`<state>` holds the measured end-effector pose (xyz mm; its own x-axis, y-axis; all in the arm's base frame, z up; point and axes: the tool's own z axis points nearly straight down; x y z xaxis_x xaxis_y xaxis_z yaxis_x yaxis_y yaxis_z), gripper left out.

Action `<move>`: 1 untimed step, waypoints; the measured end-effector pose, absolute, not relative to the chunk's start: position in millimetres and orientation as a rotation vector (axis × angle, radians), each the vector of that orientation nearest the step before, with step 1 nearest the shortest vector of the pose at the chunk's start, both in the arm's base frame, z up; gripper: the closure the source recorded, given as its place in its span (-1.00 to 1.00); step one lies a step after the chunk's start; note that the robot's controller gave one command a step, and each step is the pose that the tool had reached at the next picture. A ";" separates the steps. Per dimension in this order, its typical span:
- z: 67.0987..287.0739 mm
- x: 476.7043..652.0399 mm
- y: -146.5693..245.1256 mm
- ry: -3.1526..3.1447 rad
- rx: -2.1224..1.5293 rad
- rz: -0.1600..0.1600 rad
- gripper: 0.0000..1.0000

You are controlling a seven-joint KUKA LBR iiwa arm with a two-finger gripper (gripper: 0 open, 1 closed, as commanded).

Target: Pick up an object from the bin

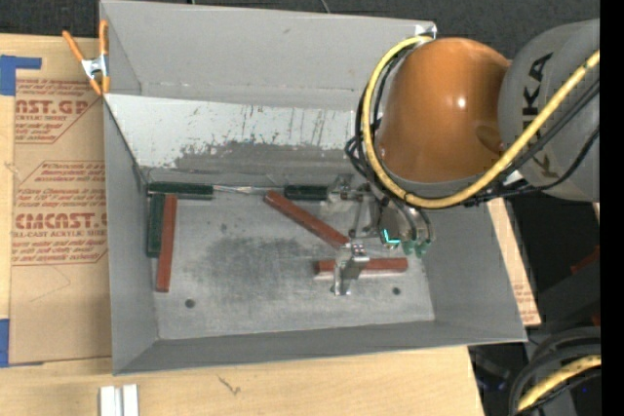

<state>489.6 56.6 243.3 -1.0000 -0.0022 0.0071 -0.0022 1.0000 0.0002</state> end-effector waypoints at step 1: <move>247.3 491.2 56.2 -3.143 0.001 -0.001 -1.00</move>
Offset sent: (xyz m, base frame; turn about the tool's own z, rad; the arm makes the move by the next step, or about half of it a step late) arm 0.0513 -0.1050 -0.1733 -0.1131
